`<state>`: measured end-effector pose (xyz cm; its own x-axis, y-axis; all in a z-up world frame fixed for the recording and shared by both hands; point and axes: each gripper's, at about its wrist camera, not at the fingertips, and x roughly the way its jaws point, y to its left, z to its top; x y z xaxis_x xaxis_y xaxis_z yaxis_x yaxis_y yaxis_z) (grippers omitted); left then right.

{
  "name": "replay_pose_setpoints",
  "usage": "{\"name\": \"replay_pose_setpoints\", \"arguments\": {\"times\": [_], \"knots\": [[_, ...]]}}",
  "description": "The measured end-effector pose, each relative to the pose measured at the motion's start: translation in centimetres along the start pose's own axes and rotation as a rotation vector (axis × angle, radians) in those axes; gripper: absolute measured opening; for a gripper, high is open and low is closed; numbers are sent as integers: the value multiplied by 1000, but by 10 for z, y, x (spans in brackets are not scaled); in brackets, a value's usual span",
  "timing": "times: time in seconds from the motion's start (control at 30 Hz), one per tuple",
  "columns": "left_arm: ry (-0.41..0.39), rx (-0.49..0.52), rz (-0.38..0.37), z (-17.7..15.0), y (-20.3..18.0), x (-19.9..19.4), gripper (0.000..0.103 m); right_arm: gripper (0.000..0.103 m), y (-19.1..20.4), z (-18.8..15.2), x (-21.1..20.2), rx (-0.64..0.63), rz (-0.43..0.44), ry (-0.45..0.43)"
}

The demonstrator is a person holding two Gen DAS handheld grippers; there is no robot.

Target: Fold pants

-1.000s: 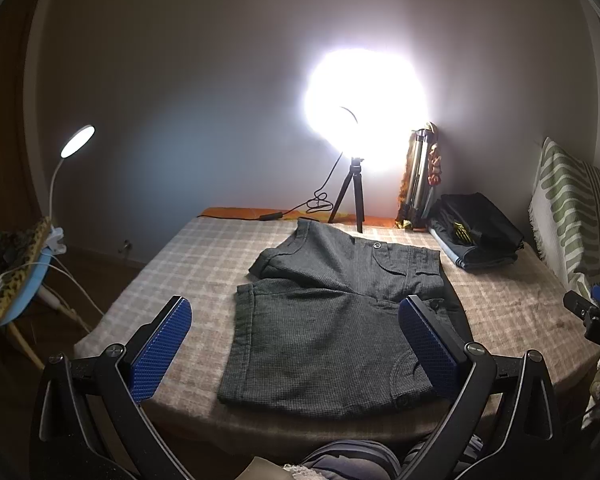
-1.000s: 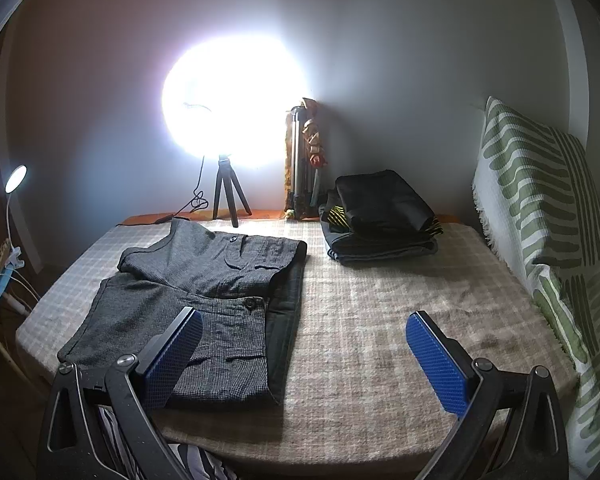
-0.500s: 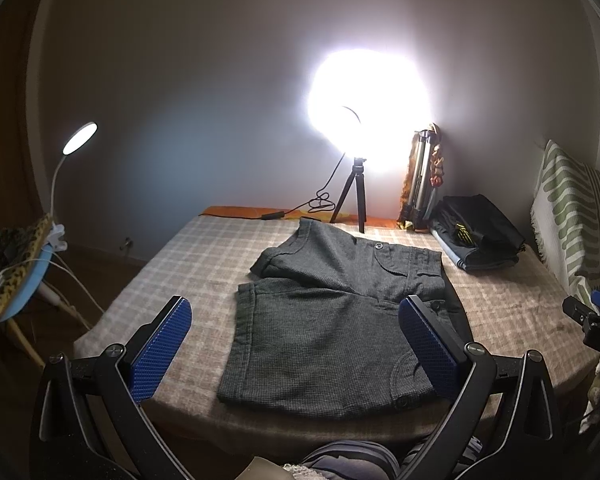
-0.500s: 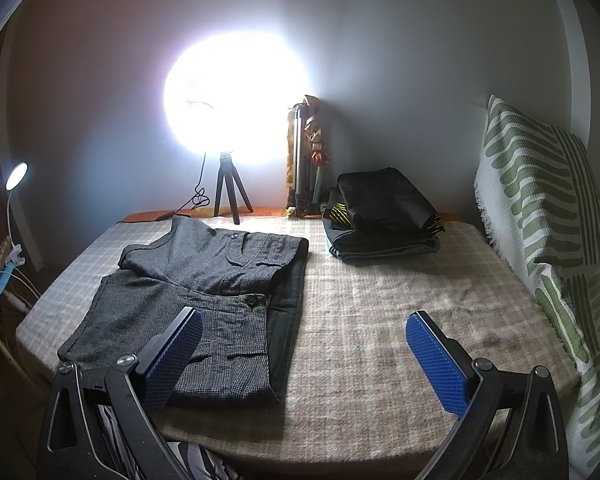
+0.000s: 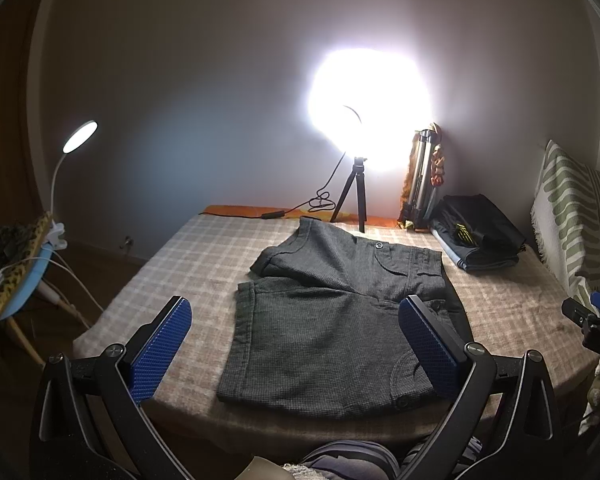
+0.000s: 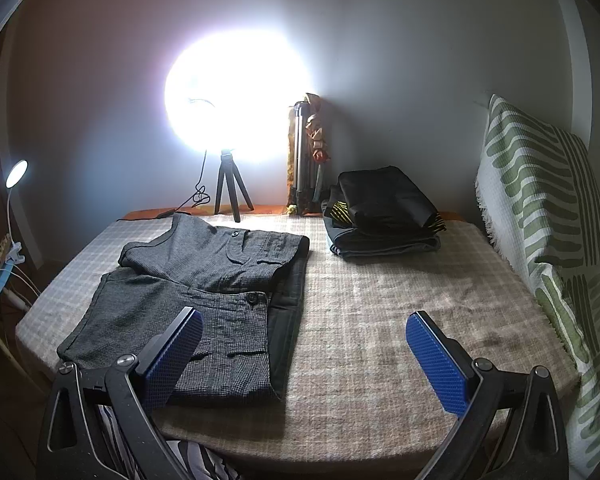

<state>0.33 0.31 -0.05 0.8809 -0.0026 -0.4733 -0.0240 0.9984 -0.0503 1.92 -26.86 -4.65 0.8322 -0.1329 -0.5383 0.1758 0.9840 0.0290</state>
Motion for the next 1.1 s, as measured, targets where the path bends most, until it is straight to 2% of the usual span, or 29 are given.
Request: {"name": "replay_pose_setpoints", "arguments": {"times": [1.1], "knots": [[15, -4, 10, -3, 2, 5, 103, 103, 1, -2, 2, -4, 0, 13]]}}
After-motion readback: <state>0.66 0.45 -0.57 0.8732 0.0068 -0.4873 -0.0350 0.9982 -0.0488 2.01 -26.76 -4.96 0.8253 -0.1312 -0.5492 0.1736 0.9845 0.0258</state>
